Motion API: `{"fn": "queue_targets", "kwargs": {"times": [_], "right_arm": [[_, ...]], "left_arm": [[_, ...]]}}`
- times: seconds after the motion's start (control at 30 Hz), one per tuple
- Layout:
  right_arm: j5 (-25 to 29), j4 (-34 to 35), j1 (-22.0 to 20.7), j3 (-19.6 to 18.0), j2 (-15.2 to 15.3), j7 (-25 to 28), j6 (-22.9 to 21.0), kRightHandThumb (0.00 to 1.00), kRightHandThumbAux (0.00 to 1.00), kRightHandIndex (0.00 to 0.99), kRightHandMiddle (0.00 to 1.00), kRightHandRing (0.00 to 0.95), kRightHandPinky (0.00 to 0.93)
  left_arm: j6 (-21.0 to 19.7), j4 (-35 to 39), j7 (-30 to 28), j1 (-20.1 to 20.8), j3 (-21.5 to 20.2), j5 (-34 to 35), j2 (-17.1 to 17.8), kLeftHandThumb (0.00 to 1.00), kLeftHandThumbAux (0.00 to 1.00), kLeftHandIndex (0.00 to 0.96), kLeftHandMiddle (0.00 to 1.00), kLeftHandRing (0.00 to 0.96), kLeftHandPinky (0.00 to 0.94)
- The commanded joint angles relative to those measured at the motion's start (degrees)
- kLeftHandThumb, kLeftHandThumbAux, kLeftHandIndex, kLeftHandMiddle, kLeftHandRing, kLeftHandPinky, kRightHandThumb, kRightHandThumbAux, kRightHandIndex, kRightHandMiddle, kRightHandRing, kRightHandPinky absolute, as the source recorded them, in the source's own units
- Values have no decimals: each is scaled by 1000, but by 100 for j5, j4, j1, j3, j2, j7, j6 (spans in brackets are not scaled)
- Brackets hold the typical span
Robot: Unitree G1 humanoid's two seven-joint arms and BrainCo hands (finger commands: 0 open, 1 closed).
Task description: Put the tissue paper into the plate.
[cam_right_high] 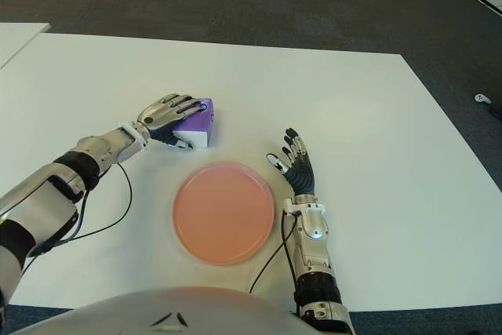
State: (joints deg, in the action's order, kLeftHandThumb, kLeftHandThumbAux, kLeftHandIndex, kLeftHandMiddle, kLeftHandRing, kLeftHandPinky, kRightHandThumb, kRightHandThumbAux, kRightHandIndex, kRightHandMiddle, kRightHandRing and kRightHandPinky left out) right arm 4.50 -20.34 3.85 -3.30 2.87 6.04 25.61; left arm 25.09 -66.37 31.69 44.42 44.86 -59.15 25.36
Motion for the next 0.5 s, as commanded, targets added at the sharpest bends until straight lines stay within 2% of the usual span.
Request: {"fn": "queue_targets", "kwargs": {"times": [0.03, 0.5], "right_arm": [[-17, -375, 731, 78, -135, -13, -626, 0, 660, 0, 0, 0, 0], [40, -116, 868, 78, -135, 45, -748, 0, 656, 0, 0, 0, 0]], "left_arm": [[-111, -421, -241, -311, 334, -206, -199, 0, 381, 0, 0, 0, 0], [-216, -617, -205, -262, 545, -142, -282, 0, 367, 0, 0, 0, 0]]}}
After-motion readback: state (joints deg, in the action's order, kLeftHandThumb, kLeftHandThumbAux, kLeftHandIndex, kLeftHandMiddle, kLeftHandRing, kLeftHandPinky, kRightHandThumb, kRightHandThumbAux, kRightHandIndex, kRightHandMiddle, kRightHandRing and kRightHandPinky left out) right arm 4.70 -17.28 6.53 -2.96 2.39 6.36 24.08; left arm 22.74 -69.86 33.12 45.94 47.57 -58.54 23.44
